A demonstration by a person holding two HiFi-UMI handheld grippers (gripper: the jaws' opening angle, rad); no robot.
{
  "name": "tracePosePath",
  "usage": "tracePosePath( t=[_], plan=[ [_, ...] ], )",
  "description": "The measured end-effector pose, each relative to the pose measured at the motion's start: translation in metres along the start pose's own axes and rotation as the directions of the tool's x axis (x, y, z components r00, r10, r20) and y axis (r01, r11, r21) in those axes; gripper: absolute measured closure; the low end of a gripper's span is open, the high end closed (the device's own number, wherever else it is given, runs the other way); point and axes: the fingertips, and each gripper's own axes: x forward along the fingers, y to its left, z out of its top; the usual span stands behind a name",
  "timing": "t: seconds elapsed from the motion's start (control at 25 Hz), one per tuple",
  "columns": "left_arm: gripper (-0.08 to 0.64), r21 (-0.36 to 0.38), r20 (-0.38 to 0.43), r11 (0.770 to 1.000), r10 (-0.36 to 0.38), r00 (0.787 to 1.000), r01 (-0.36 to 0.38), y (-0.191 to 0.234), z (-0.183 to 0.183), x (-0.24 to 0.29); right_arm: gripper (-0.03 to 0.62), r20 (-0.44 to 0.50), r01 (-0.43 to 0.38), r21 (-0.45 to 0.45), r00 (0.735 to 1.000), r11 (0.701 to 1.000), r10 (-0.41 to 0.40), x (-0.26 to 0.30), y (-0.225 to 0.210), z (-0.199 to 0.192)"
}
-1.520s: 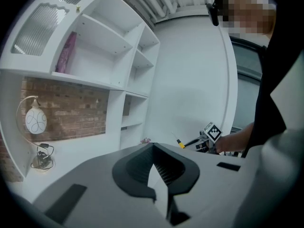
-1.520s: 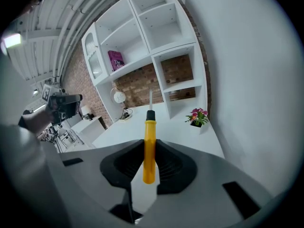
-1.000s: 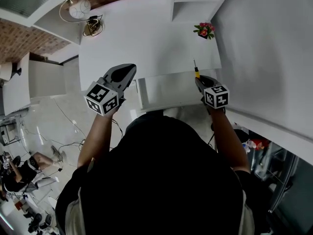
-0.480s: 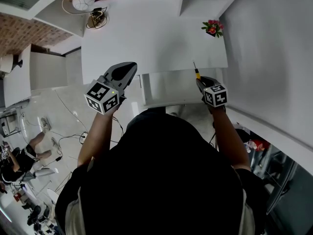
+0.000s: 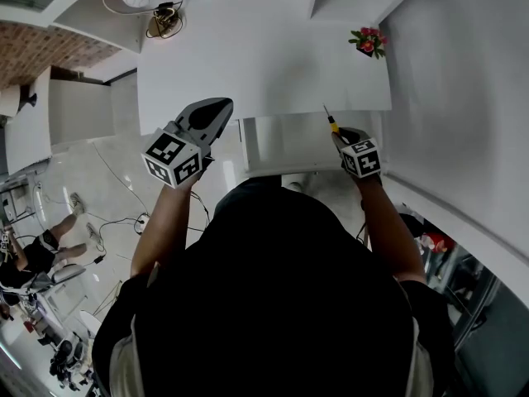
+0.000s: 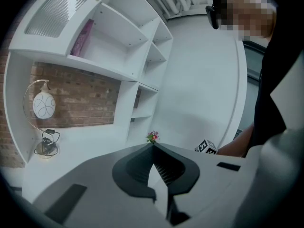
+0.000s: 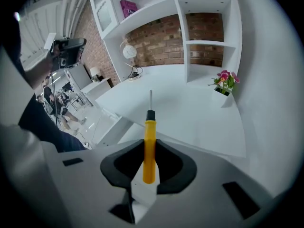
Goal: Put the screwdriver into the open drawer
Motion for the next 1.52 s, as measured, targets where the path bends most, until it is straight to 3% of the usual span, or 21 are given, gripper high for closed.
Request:
tracePosePath(
  t=[0.64,1.52],
  plan=[
    [0.545,-0.039,-0.033,0.999,-0.007,0.999,0.006,0.011,-0.018,0.014,0.509,-0.139,0.016,-0.109,0.99,0.994,-0.031,0.038,-0.008,-0.039],
    [0.545,-0.083,-0.063,0.996,0.011,0.998,-0.016,0.033,-0.042,0.016,0.509,-0.26,-0.082,-0.19,0.965,0.978,0.03,0.097,0.014,-0.068]
  ],
)
